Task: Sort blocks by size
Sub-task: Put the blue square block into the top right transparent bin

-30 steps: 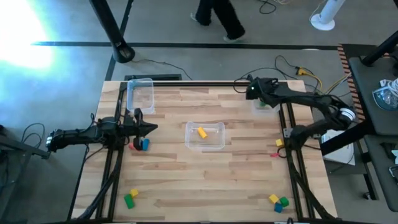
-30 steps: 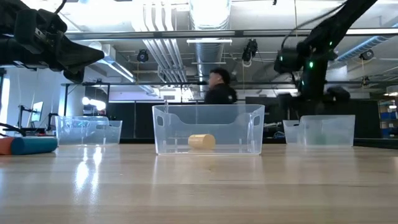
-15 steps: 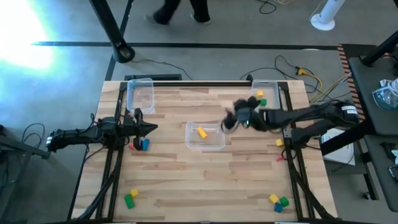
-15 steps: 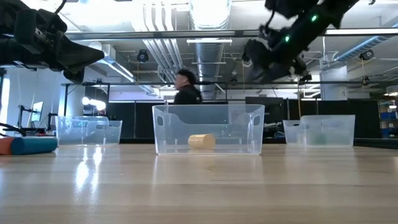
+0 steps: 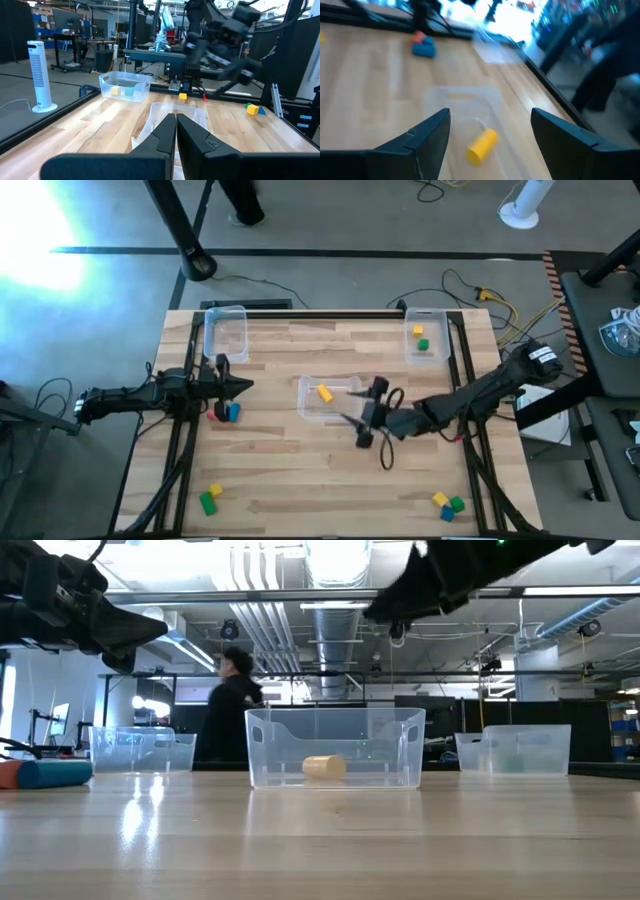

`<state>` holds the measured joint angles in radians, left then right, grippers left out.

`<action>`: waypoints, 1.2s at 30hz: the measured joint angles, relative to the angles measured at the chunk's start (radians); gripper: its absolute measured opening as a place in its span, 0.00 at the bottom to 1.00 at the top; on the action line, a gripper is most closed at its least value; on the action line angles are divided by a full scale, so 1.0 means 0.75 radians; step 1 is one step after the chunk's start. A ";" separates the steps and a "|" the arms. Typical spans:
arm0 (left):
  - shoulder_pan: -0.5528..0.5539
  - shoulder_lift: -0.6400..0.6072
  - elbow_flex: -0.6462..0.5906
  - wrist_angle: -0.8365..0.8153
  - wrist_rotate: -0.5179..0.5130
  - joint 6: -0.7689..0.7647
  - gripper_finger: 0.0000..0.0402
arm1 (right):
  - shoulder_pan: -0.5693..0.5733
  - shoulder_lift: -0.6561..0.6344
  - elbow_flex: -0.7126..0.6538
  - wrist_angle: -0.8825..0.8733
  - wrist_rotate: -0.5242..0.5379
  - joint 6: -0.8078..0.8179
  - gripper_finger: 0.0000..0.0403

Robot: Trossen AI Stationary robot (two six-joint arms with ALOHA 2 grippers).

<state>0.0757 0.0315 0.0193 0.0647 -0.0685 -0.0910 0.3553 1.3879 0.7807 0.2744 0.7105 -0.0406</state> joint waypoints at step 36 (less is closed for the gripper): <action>-0.003 0.659 0.787 -1.530 -0.514 -1.270 0.39 | -0.162 -0.391 -0.006 -0.002 -0.046 -0.412 0.71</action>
<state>0.0731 0.5258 0.6092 -1.0827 -0.4538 -1.0433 0.2336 1.0950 0.7761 0.2730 0.6761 -0.3497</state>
